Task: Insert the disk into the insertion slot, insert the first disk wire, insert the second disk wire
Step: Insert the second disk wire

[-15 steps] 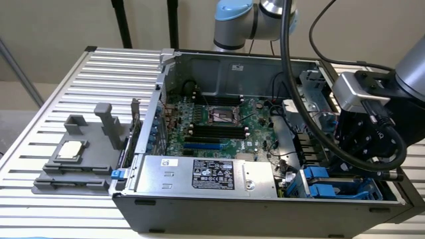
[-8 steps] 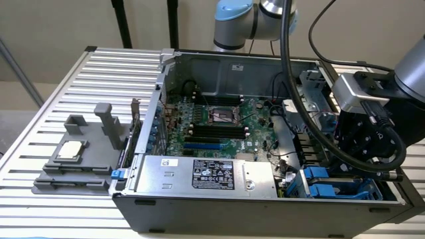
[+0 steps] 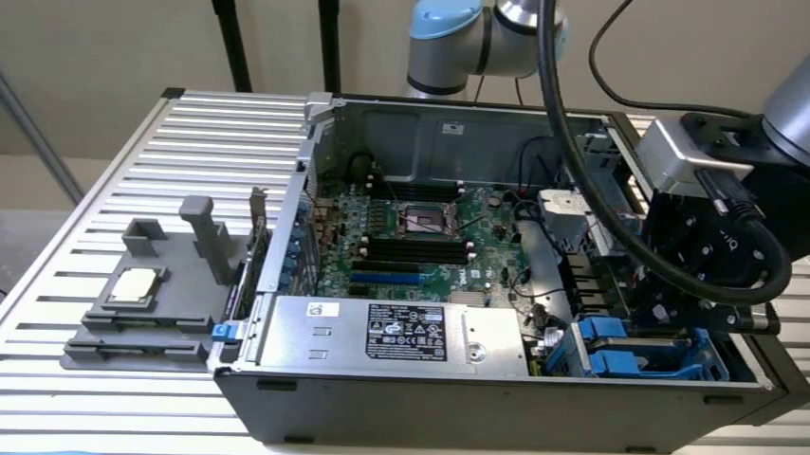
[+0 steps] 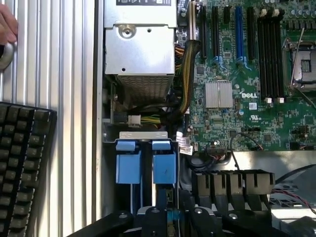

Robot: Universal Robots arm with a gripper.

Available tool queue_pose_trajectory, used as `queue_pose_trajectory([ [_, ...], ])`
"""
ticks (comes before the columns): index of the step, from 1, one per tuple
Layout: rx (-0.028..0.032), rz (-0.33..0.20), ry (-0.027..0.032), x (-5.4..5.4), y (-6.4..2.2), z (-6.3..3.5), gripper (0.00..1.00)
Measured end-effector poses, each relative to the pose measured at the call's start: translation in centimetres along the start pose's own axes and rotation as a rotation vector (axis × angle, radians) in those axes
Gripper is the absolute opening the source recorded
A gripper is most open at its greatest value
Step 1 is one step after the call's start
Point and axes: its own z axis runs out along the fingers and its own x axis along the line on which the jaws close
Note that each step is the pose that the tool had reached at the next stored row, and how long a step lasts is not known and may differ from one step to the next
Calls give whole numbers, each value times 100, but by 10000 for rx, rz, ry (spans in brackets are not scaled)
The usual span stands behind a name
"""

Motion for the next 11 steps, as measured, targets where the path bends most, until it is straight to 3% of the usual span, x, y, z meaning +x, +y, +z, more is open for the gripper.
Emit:
queue_pose_trajectory([
  [4,0,1,2,6,135,-11,25],
  [11,0,-3,-9,5,135,-12,25],
])
